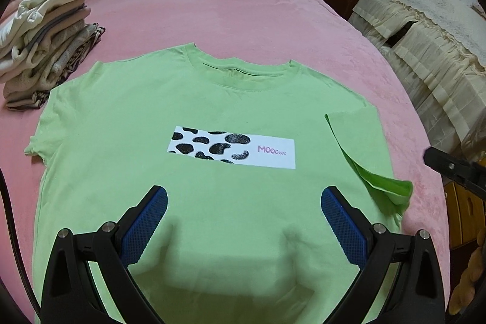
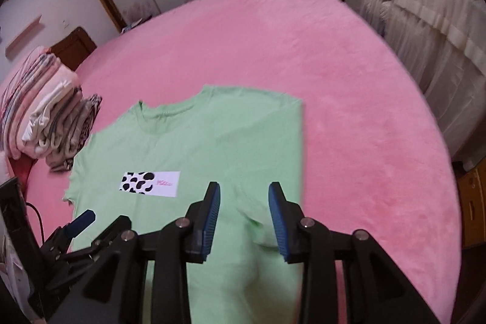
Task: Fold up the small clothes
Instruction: 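Grasp the sleeve with the right tool and fold it over the shirt body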
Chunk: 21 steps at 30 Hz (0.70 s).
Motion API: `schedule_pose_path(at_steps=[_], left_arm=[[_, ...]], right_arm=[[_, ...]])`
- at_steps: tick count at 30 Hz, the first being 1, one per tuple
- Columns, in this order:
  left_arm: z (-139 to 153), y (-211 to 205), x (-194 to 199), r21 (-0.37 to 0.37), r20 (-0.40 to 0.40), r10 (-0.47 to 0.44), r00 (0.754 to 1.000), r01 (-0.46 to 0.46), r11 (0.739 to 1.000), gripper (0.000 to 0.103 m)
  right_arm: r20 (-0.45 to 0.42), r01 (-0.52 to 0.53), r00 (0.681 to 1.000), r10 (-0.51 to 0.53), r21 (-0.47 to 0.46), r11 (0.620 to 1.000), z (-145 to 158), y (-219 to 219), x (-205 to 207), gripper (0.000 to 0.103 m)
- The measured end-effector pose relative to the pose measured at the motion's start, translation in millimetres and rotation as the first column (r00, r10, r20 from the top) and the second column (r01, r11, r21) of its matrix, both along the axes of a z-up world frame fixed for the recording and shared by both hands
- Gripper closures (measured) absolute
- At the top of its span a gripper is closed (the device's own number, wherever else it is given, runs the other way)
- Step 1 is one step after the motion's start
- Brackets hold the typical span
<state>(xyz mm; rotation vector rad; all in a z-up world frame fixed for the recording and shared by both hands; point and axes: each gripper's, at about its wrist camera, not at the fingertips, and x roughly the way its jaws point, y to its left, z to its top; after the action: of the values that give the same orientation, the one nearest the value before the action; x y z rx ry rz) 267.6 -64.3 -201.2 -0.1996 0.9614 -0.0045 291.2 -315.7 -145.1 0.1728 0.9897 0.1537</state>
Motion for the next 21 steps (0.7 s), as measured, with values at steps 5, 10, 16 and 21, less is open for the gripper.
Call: schedule_pose_path(at_steps=[5,10,16,21], left_arm=[[-4,-9,-8,-0.003,-0.019,-0.036,0.999,0.036,0.999,0.002],[-10,-17,-13,0.004,-0.041,-0.063,0.997,0.063,0.998,0.002],[-12,-20,-13,0.009,-0.042,-0.071,0.997,0.072,0.997,0.002],[-15,-19,1,-0.026,-0.059,-0.068,0.996,0.066,0.997,0.002]], right_arm=[[-0.011,0.002,1.000,-0.003,-0.031,1.000,-17,-20,-20,0.070],[-0.035,0.049,0.998,-0.049,0.001,0.999,-40,-26,-26,0.070],[-0.023,0.113,0.993,-0.112,0.069,0.991,-52,-26,-19,0.070],[-0.069,-0.006,0.998,0.005,-0.015,1.000,-72,11,-19,0.070]])
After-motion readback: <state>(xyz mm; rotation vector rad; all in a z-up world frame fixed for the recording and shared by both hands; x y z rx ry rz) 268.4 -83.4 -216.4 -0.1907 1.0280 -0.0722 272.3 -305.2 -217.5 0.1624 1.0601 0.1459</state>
